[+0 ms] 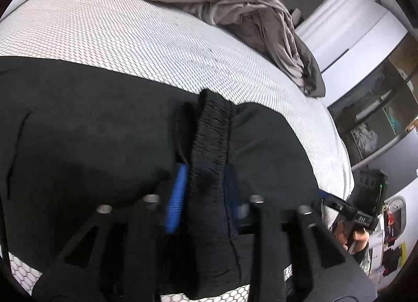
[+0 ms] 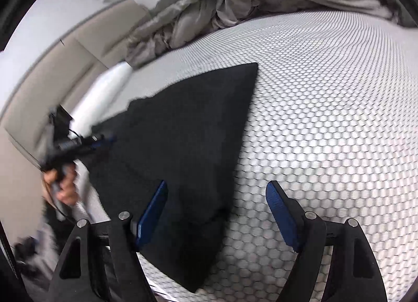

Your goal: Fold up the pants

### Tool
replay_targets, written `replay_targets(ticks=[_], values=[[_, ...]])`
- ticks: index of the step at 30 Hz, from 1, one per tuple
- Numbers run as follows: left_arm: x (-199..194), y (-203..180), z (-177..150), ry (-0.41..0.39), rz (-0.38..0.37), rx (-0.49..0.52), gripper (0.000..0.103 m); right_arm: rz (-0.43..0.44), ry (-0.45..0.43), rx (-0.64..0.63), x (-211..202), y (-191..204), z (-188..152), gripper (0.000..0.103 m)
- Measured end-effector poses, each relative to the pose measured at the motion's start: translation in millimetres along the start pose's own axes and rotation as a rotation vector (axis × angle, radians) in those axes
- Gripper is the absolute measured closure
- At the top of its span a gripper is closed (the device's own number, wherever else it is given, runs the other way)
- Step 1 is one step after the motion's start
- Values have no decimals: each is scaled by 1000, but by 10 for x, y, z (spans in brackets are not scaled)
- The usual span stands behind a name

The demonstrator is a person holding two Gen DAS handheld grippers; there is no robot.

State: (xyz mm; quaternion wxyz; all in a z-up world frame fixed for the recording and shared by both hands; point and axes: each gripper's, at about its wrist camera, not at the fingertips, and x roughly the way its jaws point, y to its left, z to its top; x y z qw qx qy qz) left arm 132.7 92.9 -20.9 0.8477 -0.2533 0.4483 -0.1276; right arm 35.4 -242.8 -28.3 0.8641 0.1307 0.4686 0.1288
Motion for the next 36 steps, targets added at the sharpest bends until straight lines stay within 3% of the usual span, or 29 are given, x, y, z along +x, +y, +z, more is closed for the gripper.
replay_targets(ticks=[4, 5, 6, 9, 11, 16, 17, 18, 20, 23, 26, 29, 31, 33, 35, 36], values=[[192, -34, -36, 45, 47, -19, 63, 37, -16, 118, 236, -80, 85, 33], [215, -34, -40, 31, 49, -28, 63, 27, -25, 143, 284, -94, 97, 41], [226, -30, -48, 20, 44, -27, 73, 16, -32, 160, 340, -105, 117, 53], [177, -53, -63, -18, 15, -1, 88, 13, -51, 171, 495, -54, 223, 81], [99, -69, -76, -49, -11, 2, 93, -3, -74, 133, 498, 45, 285, 89], [-94, -95, -125, -94, -2, 42, 95, -16, -111, 102, 514, 160, 565, 88], [-71, -78, -131, -80, 39, 44, 94, -27, -99, 103, 540, 157, 596, 78], [-85, -34, -141, -66, 73, 44, 93, -45, -81, 105, 557, 141, 610, 60], [-21, 27, -160, -39, 105, 24, 86, -105, -50, 116, 603, 80, 619, 41], [-111, 39, -123, -61, 113, 5, 78, -88, -31, 153, 530, -39, 547, 41], [-322, -56, -87, -166, 155, 31, 69, -54, 1, 143, 315, -99, 366, 41], [-432, -225, -63, -223, 85, 37, 53, 23, 46, 99, 97, -102, 65, 41], [-381, -390, -68, -212, 34, 60, 49, 58, 74, 70, 59, -77, -50, 42], [-173, -648, -73, -163, -13, 98, 49, 59, 72, 80, 87, -87, -109, 73], [27, -847, -103, -110, -18, 135, 49, 88, 81, 115, 117, -116, -152, 95], [169, -975, -95, -86, -7, 155, 49, 131, 75, 124, 85, -88, -153, 97]])
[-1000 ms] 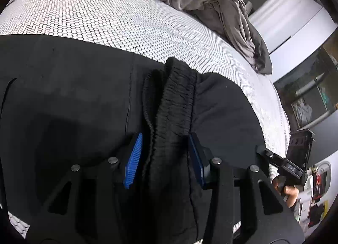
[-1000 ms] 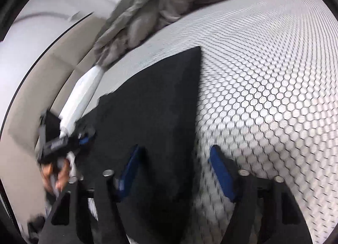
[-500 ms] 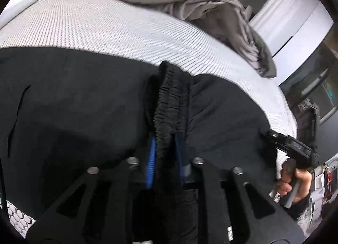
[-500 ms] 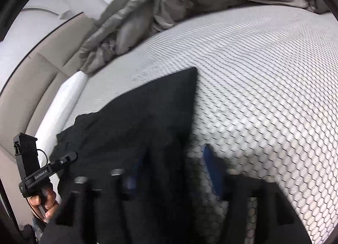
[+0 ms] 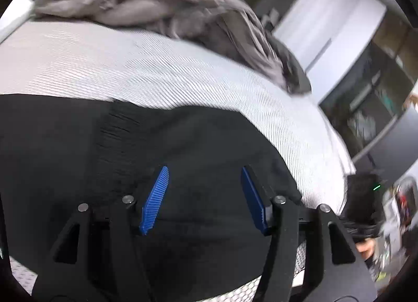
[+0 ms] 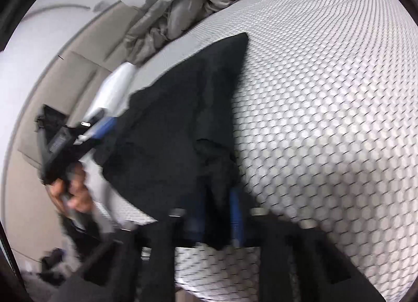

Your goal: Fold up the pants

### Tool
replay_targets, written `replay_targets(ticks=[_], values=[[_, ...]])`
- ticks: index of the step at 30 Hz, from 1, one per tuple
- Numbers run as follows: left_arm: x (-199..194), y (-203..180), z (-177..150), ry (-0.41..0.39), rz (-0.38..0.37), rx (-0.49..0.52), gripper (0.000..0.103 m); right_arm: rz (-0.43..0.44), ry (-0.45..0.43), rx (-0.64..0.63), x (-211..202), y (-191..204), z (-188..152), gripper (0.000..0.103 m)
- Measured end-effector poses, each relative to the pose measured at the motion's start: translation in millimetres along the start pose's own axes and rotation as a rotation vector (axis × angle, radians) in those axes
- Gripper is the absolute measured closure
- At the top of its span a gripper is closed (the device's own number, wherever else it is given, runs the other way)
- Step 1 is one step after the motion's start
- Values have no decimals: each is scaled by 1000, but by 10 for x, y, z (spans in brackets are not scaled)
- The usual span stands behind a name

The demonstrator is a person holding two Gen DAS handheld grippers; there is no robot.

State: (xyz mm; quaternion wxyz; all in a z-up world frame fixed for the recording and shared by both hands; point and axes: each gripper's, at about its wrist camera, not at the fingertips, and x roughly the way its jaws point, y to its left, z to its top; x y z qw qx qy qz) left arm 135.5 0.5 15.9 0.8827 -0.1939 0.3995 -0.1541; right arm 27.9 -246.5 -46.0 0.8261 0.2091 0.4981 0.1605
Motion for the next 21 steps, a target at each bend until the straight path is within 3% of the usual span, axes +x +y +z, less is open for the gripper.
replay_targets(ticks=[3, 5, 7, 8, 11, 14, 16, 17, 18, 21], values=[[192, -135, -18, 41, 15, 25, 49, 55, 1, -18, -108, 112, 17, 97], [243, -149, -30, 62, 24, 32, 49, -43, 64, -42, -20, 76, -38, 94], [261, -150, -60, 66, 42, 33, 49, -51, 123, -26, 105, 7, -56, 93], [239, -165, -71, 60, 42, 38, 49, -26, 106, -20, 49, -1, -47, 88], [232, -236, -140, 58, 33, 98, 47, -31, 2, -33, -184, 73, 34, 56], [267, -251, -204, 82, 57, 153, 46, -13, -81, -19, -194, 77, 147, 56], [272, -218, -247, 98, 51, 172, 46, -2, -70, 53, 57, 18, 348, 56], [277, -197, -256, 107, 44, 177, 46, -5, -57, 68, 137, -3, 384, 65], [264, -175, -275, 108, 43, 178, 46, -1, -53, 86, 223, -22, 427, 84], [211, -122, -351, 110, 95, 209, 46, -29, -95, 64, 168, -10, 492, 87]])
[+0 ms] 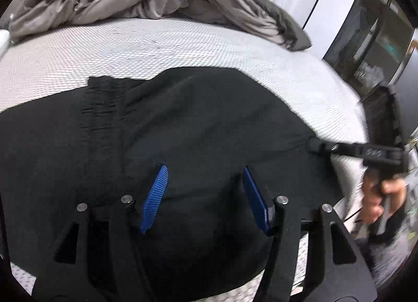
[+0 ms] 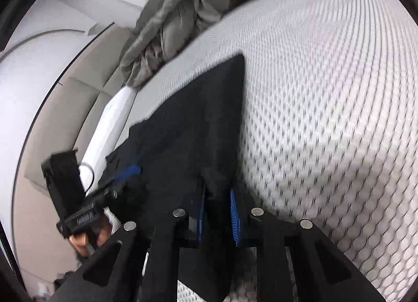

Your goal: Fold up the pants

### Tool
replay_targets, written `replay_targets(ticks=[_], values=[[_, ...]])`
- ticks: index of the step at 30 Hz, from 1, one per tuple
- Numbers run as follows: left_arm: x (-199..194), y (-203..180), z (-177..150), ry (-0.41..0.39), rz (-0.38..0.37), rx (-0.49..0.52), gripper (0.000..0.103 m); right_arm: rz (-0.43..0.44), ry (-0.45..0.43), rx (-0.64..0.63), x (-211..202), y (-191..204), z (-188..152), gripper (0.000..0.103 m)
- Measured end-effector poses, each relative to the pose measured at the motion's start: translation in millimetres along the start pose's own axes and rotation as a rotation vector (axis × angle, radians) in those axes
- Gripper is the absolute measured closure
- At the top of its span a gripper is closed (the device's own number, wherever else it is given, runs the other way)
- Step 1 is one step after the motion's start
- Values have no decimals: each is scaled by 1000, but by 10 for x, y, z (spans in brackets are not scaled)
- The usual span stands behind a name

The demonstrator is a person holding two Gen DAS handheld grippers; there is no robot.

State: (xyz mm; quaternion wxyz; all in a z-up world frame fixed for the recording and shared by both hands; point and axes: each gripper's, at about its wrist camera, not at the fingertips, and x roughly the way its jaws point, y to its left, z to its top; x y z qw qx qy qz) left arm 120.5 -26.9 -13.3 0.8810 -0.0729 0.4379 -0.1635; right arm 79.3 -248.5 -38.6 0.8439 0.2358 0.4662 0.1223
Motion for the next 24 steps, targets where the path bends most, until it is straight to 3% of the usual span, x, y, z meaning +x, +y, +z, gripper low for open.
replay_targets(ticks=[3, 4, 6, 9, 13, 15, 16, 20, 22, 24], values=[[-136, 5, -95, -22, 10, 32, 46, -167, -13, -112, -72, 152, -6, 74], [-183, -16, -122, -35, 11, 52, 46, -213, -37, -146, -160, 232, -41, 74], [-228, -119, -177, -48, -23, 113, 46, -186, -86, -198, -304, 365, -92, 72], [-97, -295, -260, 7, -38, 185, 46, -168, -119, -331, -237, 724, -197, 65], [75, -226, -310, 43, -47, 194, 48, -185, 7, -445, 436, 959, -333, 65], [60, -57, -317, 59, -99, 139, 63, -269, 46, -576, 761, 972, -422, 65], [7, 28, -330, 59, -119, 120, 66, -270, 42, -606, 766, 947, -439, 65], [-184, 262, -435, 44, -92, 101, 66, -335, 17, -550, 423, 649, -301, 67], [-210, 332, -427, 50, -115, 89, 66, -358, 31, -514, 279, 462, -284, 67], [-277, 342, -370, 40, -106, 91, 65, -324, 56, -488, 147, 359, -256, 66]])
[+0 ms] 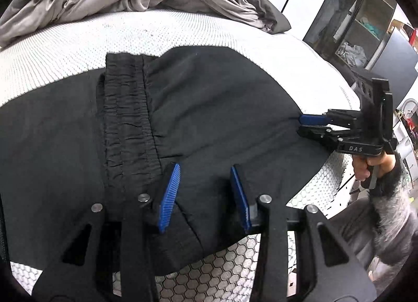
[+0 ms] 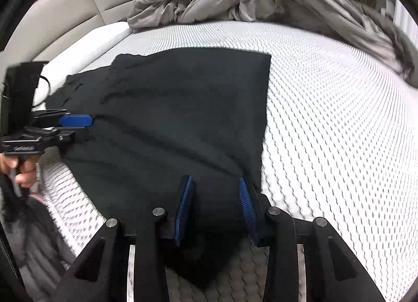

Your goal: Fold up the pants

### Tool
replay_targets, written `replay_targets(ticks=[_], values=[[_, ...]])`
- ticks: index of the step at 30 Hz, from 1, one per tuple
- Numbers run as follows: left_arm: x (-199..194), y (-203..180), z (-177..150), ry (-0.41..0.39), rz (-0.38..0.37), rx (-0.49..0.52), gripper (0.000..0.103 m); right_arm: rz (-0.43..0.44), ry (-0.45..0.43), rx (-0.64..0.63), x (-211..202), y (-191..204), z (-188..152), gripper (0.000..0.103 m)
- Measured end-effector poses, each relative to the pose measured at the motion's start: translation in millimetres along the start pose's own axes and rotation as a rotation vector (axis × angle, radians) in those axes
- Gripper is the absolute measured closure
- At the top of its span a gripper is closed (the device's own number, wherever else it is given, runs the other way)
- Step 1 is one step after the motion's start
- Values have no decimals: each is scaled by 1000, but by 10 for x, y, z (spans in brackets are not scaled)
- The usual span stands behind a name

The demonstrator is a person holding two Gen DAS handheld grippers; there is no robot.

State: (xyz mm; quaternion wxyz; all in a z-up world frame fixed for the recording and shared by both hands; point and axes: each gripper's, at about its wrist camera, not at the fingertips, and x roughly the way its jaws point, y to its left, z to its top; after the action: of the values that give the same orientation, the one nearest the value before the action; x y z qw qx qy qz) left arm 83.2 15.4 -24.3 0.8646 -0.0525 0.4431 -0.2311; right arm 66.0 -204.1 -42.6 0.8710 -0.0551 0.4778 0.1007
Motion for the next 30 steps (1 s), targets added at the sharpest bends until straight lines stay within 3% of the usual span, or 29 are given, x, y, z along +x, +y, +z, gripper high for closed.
replay_targets(ticks=[2, 4, 7, 10, 12, 15, 17, 20, 22, 23, 26, 30], values=[[-95, -39, 76, -45, 28, 15, 64, 17, -30, 0, -124, -3, 76, 66], [-95, -75, 185, -73, 30, 16, 59, 47, -117, 6, -237, 65, 170, 65], [105, -142, 341, -46, 47, 17, 58, 75, -173, 19, -124, 228, 385, 64], [393, -101, 417, 13, 118, 8, 58, 62, -66, -7, 343, 437, 568, 64], [414, -31, 385, 15, 93, -1, 59, 15, -2, -59, 625, 557, 637, 64], [284, 112, 306, 3, 54, -19, 60, -65, 4, -126, 578, 586, 665, 64], [214, 173, 244, -2, 34, -33, 60, -155, 11, -94, 515, 334, 639, 64], [82, 206, 215, -10, 70, -38, 60, -112, 19, -12, 481, 93, 591, 64], [-22, 194, 280, -51, 115, -38, 60, -104, -6, -11, 400, 119, 622, 64], [-41, 180, 344, -69, 137, -39, 59, -60, -49, -1, 331, 162, 674, 64], [126, 142, 596, -56, 130, -48, 59, 7, -92, 26, 356, 288, 828, 63], [467, 221, 719, 8, 157, -58, 60, 21, -13, 13, 844, 455, 1100, 63]])
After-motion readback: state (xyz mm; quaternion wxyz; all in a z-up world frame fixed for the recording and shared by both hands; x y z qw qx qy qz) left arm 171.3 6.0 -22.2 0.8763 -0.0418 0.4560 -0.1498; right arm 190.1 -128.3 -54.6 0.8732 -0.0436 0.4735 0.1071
